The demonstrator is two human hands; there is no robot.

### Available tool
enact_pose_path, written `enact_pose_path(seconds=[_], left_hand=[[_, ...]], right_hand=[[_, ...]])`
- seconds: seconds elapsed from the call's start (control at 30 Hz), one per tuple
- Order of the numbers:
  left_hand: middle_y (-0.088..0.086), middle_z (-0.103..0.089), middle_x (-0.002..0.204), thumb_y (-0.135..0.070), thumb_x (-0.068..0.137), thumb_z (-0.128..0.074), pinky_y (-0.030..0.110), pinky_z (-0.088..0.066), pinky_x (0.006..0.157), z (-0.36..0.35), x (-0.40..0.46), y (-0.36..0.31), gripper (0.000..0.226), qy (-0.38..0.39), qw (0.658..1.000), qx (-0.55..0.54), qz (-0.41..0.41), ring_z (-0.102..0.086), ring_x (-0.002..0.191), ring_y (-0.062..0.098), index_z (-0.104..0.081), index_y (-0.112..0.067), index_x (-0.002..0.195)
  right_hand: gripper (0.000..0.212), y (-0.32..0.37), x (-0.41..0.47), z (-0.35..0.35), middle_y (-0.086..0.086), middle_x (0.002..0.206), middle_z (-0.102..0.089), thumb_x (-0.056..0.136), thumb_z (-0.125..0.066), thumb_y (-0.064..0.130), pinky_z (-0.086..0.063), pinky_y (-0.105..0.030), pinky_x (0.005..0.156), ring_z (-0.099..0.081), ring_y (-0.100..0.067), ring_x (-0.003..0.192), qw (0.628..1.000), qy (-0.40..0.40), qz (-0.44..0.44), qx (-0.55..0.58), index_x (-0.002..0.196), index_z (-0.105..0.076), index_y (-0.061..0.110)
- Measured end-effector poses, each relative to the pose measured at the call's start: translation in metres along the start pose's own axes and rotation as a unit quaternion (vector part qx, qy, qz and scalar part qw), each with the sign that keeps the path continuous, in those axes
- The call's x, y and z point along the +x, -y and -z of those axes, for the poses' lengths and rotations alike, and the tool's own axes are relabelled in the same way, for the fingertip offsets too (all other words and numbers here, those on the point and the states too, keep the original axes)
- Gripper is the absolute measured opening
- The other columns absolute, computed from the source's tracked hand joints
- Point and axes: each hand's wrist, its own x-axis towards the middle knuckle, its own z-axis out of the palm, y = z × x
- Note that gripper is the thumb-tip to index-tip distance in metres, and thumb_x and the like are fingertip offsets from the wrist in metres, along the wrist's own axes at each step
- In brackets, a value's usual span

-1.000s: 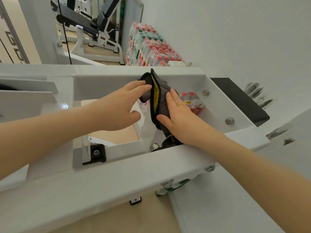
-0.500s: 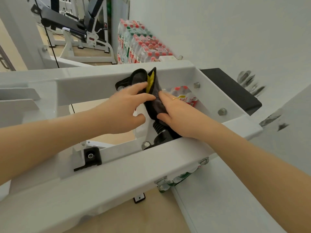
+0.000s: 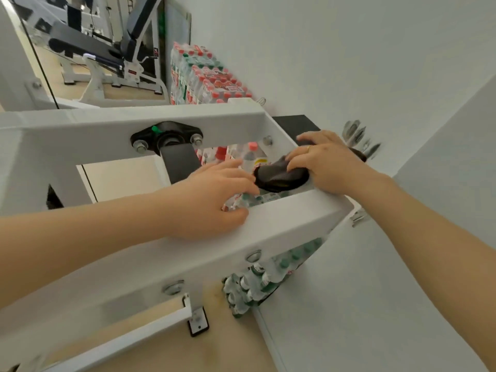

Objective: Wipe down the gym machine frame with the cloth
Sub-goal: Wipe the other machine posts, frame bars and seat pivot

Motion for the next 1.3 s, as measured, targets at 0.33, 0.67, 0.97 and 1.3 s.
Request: enact_pose_path(seconds=[0.33,0.67,0.97,1.3], left_hand=[[-0.013,-0.044,0.117,-0.039,0.096,-0.035,0.015,-0.025,0.081,-0.004,0.04,-0.051,0.041,-0.074,0.988,-0.093,0.096,-0.041,0.104,0.006,-0.04,-0.029,0.135],[-0.003,-0.064,0.09,-0.045,0.086,-0.055,0.016,-0.042,0.074,-0.001,0.068,-0.066,0.031,0.062,0.995,-0.077,0.023,-0.057,0.081,0.008,-0.061,-0.021,0.105],[-0.014,-0.062,0.079,-0.035,0.084,-0.061,0.007,-0.04,0.065,0.001,0.075,-0.086,0.016,0.024,0.996,-0.022,-0.08,-0.056,0.074,-0.004,-0.06,-0.027,0.098],[-0.001,-0.061,0.079,-0.033,0.084,-0.06,0.025,-0.044,0.067,-0.013,0.099,-0.103,0.013,0.097,0.995,-0.037,0.008,-0.055,0.073,0.012,-0.057,-0.02,0.08]], right_hand=[[0.045,-0.008,-0.075,0.013,-0.009,0.132,-0.049,0.083,-0.038,-0.006,-0.038,-0.024,0.102,-0.05,-0.019,0.118,0.957,-0.14,0.09,0.24,0.112,-0.068,0.011],[0.044,0.016,-0.107,0.012,-0.001,0.132,-0.042,0.079,-0.057,-0.006,-0.041,-0.018,0.096,-0.048,-0.011,0.118,0.914,-0.211,0.096,0.335,0.116,-0.054,0.018],[0.014,0.003,-0.13,0.021,0.004,0.079,-0.066,0.081,-0.064,0.024,-0.049,-0.022,0.068,-0.063,-0.009,0.074,0.838,-0.025,-0.123,0.53,0.094,-0.067,0.018],[0.035,-0.017,-0.163,0.02,-0.012,0.085,-0.065,0.077,-0.073,0.031,-0.05,-0.037,0.071,-0.062,-0.024,0.077,0.847,0.043,-0.359,0.389,0.089,-0.06,0.001]])
